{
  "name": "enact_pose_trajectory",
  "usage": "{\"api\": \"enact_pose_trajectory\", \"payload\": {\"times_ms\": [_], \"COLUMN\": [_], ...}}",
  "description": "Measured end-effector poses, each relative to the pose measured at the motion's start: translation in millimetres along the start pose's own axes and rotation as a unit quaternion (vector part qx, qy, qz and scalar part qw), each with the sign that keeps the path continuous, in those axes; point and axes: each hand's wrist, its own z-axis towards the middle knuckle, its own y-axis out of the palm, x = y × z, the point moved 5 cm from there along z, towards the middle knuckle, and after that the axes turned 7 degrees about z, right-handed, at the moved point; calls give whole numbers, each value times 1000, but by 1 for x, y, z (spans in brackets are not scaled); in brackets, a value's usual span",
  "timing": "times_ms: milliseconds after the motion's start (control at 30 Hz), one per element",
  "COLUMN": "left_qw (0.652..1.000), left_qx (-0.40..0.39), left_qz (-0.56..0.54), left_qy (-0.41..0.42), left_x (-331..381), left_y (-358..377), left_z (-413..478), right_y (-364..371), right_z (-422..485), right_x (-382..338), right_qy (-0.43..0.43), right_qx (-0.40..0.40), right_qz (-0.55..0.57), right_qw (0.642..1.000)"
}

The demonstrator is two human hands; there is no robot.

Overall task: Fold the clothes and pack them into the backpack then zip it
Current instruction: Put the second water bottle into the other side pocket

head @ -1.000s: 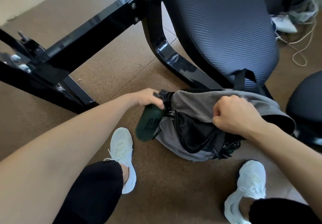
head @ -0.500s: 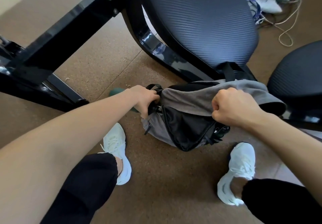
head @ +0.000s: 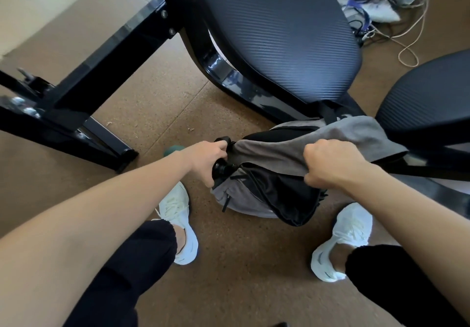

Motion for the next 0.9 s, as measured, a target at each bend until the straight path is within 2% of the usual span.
{"api": "enact_pose_trajectory", "payload": {"times_ms": [67,133,200,233,367,433,567,733,833,900], "left_qw": [1000,999,999,998,998,998,998,997,994,978], "left_qx": [11,24,13,8,32,33,49,47,69,101], "left_qz": [6,9,39,56,44,45,46,35,-63,-146], "left_qy": [5,19,24,18,15,9,-7,-42,-64,-108], "left_x": [7,16,23,23,21,16,4,-6,-16,-28], "left_y": [5,8,14,20,32,33,36,40,35,24], "left_z": [-9,-18,-23,-26,-35,-39,-40,-41,-49,-60], "right_y": [-9,-12,2,16,72,84,87,84,84,85], "right_z": [1,5,16,25,58,63,62,58,53,50], "right_x": [-26,-62,-95,-105,-95,-87,-93,-96,-97,-99], "right_qy": [-60,-167,-257,-276,-209,-166,-175,-192,-205,-211], "right_qx": [65,132,118,92,-6,-4,68,72,71,66], "right_qz": [32,87,92,62,-91,-113,-92,-55,-46,-41], "right_qw": [996,973,955,955,974,980,978,977,975,974]}}
